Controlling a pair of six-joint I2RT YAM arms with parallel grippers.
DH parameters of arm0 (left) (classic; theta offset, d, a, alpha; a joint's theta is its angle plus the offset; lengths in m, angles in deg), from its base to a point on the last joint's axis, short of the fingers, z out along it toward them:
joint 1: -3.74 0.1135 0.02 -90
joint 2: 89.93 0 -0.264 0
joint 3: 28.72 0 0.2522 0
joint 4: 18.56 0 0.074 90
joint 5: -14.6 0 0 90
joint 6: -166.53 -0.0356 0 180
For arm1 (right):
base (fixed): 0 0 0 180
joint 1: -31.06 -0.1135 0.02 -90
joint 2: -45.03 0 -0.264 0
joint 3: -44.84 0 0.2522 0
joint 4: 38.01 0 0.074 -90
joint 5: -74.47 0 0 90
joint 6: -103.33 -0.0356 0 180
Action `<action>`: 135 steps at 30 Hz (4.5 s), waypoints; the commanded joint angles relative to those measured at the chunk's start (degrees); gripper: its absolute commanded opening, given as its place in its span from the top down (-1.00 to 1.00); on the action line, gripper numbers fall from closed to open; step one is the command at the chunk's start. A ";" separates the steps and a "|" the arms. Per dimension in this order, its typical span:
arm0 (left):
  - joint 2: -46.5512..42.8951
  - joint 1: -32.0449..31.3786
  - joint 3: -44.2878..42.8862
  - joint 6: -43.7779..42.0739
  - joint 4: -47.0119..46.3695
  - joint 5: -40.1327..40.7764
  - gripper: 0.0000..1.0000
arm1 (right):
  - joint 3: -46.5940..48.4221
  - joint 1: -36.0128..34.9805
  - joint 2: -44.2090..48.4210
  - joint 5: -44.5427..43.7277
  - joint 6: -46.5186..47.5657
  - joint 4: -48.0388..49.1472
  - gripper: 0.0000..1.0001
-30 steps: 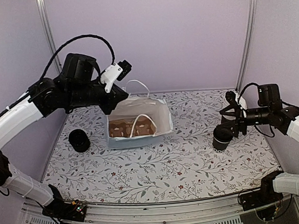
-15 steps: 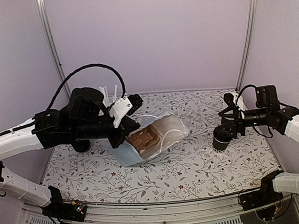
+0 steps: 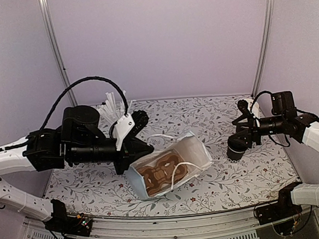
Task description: Pack the takeout coffee
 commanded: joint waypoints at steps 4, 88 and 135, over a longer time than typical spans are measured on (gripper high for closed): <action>1.00 -5.10 -0.27 3.93 -1.01 -1.30 0.96 | -0.70 0.22 0.23 1.49 0.78 -0.06 -0.54; -9.52 18.20 3.89 6.30 -5.69 6.22 -0.47 | 32.65 -3.42 -33.98 -30.16 20.32 -42.86 -0.76; -9.50 18.47 4.02 6.63 -4.76 7.13 -0.48 | 34.74 -8.54 -29.36 -34.81 17.19 -45.71 -0.15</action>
